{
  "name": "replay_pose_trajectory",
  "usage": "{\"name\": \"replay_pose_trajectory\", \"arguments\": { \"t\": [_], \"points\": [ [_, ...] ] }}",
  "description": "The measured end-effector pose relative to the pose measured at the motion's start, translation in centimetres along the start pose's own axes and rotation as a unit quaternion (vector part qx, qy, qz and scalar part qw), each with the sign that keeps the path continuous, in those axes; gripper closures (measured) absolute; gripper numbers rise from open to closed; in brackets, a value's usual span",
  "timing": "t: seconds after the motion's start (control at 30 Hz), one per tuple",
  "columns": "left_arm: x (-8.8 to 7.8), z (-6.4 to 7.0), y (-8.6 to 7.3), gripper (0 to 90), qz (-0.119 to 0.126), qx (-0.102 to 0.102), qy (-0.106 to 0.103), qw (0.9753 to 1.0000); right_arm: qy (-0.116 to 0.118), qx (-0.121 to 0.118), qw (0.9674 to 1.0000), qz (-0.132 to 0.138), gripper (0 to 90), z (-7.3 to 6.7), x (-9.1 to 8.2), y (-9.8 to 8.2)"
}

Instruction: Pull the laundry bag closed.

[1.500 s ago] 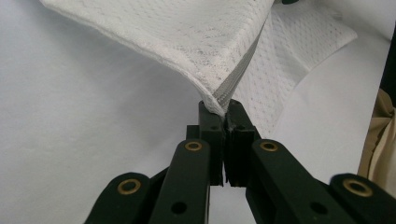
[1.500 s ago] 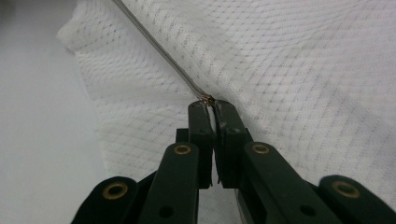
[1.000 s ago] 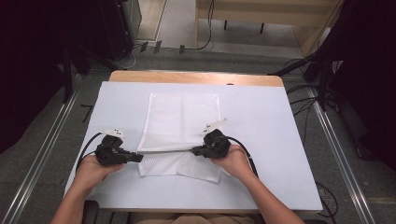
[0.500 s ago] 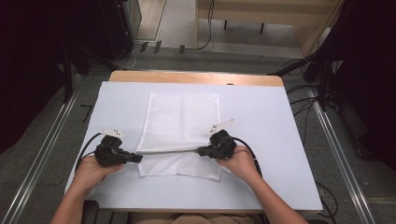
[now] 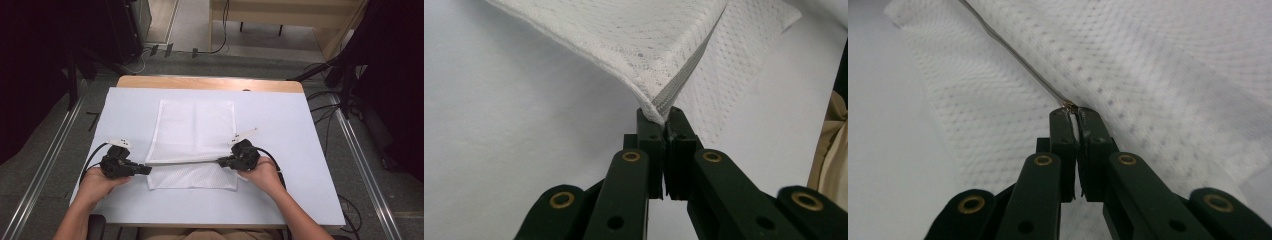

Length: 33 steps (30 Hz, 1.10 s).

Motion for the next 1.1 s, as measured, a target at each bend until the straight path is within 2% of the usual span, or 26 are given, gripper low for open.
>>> {"name": "replay_pose_trajectory", "arguments": {
  "t": [0.3, 0.4, 0.5, 0.73, 0.93, 1.0, 1.1],
  "points": [
    [0.0, -0.1, -0.1, 88.8, 0.000, -0.006, 0.002, 1.0000, -0.015, 0.013, 0.9998, -0.004, 88.3, 1.5, -1.4, -1.3],
    [-0.1, -0.1, -0.1, 88.7, 0.002, -0.006, -0.004, 1.0000, -0.015, 0.012, 0.9998, -0.003, 88.3, 1.9, -1.8, -1.7],
    [0.1, 0.0, -0.1, 88.7, -0.002, -0.003, -0.005, 1.0000, -0.019, 0.013, 0.9997, -0.003, 88.3, 2.0, -2.2, -1.9],
    [0.3, -0.1, -0.3, 88.1, -0.005, -0.012, -0.013, 0.9998, -0.017, 0.023, 0.9996, -0.004, 88.1, 1.9, -2.1, -1.9],
    [0.4, -0.1, -0.3, 86.8, -0.004, -0.009, -0.007, 0.9999, -0.016, 0.028, 0.9995, 0.000, 87.9, 1.9, -2.2, -1.8],
    [0.4, -0.2, -0.3, 84.0, -0.004, -0.010, -0.004, 0.9999, -0.017, 0.026, 0.9995, -0.001, 87.2, 1.9, -2.1, -1.8],
    [0.2, -0.3, 0.0, 73.6, 0.009, -0.003, -0.002, 1.0000, -0.017, 0.030, 0.9994, 0.005, 84.2, 1.9, -2.1, -1.7]
  ]
}}
Point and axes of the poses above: each handheld gripper's, and its own axes: x roughly forward along the jaws, y roughly out of its top, z roughly to its right, the point moved 10 cm from there along x, roughly forward along the jaws, and after that the axes turned 4 degrees about -y, right-handed, at the moved point
